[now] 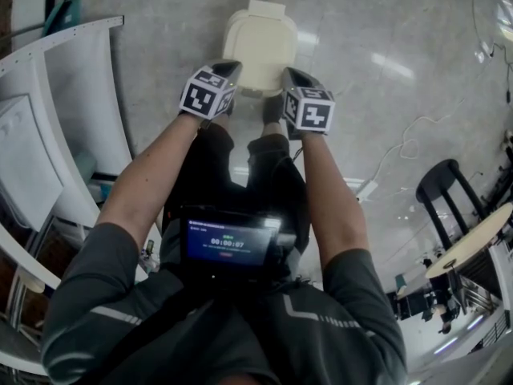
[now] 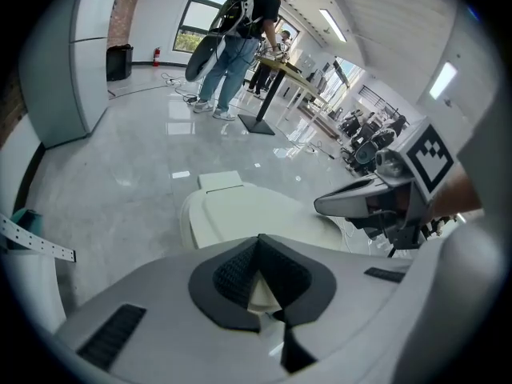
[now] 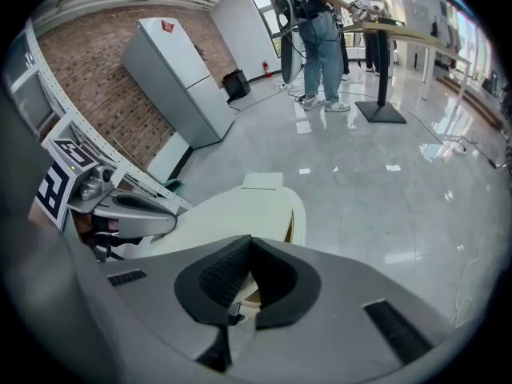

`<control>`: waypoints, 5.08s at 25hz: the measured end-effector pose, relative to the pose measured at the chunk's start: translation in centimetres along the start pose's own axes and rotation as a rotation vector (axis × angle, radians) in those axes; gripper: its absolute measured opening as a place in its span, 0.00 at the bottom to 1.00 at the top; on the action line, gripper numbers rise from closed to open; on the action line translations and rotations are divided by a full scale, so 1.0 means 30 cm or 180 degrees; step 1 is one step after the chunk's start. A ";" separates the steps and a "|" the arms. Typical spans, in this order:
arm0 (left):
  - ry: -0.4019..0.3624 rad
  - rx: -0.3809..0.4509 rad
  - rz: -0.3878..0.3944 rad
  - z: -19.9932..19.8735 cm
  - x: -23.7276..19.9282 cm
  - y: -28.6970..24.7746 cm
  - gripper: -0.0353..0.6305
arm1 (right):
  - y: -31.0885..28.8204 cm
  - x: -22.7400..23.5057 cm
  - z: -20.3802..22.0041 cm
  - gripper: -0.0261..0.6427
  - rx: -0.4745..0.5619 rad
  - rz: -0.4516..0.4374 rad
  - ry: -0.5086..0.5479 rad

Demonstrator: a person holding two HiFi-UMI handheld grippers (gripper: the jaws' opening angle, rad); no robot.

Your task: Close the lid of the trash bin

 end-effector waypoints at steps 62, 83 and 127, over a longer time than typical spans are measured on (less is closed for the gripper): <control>0.0223 -0.0117 -0.0194 0.137 -0.051 -0.106 0.05 | -0.128 -0.011 0.085 0.06 -0.0063 0.0244 0.0020; 0.0130 0.0825 -0.0520 -0.214 0.172 0.241 0.05 | 0.320 -0.028 -0.229 0.06 0.0718 -0.0021 0.0262; -0.1039 0.3349 -0.0581 -0.849 0.584 1.481 0.05 | 1.601 -0.326 -0.851 0.05 0.2994 -0.0677 0.1112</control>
Point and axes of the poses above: the fingertips, and each gripper's own axes: y backward along the fingers, x to its right, z out of its underside, the point moved 4 cm from there along y, backward along the fingers, and after that the axes turned 4 degrees about x, right-handed, at the moved point
